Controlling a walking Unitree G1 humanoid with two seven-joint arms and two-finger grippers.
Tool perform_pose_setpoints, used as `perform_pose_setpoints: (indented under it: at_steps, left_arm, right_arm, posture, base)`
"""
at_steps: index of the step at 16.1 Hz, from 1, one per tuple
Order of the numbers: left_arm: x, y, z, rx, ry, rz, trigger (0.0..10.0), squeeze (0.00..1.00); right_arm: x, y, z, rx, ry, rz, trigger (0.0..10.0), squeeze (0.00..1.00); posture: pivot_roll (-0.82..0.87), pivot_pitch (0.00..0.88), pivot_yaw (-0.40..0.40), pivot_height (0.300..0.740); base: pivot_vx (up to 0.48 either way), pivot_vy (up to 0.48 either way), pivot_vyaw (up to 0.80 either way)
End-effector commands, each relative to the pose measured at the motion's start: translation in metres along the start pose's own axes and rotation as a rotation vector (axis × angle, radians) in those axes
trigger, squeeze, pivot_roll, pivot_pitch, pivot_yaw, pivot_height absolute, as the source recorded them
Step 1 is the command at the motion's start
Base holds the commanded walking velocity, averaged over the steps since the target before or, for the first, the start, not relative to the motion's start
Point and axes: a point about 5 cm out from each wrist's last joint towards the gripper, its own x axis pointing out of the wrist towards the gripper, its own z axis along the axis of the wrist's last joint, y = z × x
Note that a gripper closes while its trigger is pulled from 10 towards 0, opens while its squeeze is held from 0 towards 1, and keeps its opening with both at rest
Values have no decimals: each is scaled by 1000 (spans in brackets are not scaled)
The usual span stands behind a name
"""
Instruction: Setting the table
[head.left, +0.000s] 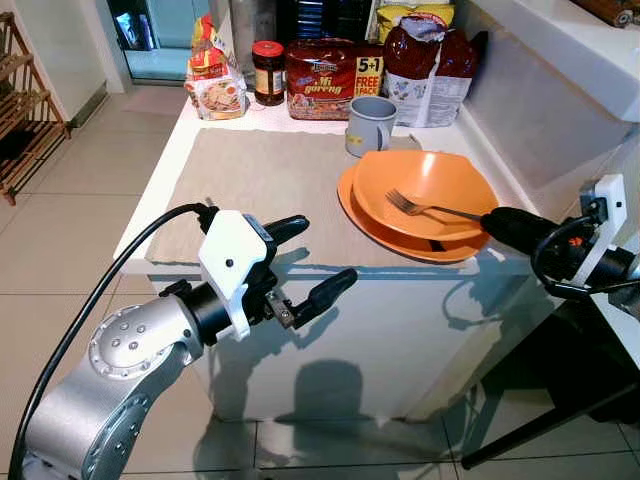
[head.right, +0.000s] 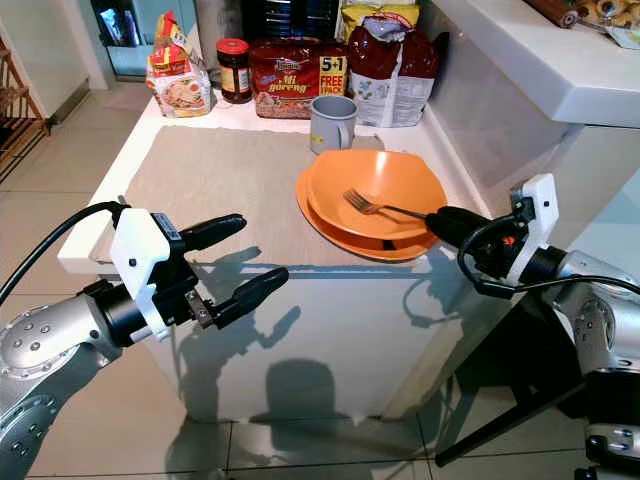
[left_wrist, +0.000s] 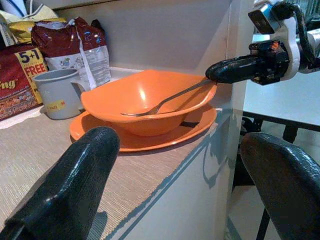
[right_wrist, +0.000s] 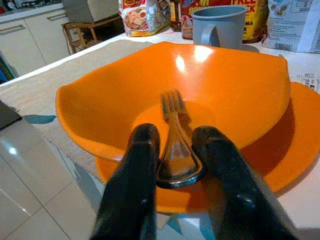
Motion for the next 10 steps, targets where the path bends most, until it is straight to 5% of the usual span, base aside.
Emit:
perform_pose_setpoints:
  at_steps: [1,7,10]
  left_arm:
    - [2,-3,4,20,-10,-22,10000,0]
    - [2,-2,5,23,-11,-23,10000,0]
    - [2,-1,5,26,-15,-2,10000,0]
  right_arm:
    - [4,1,2,-12,9,25,0,0]
    - [4,1,3,-17,8,26,0,0]
    - [-7,-2,30,4,-160,-9,0,0]
  posture:
    - [91,0,-47,740]
    - [91,0,-47,740]
    - [94,0,-51,740]
  base:
    - [0,0,0]
    - [0,0,0]
    - [0,0,0]
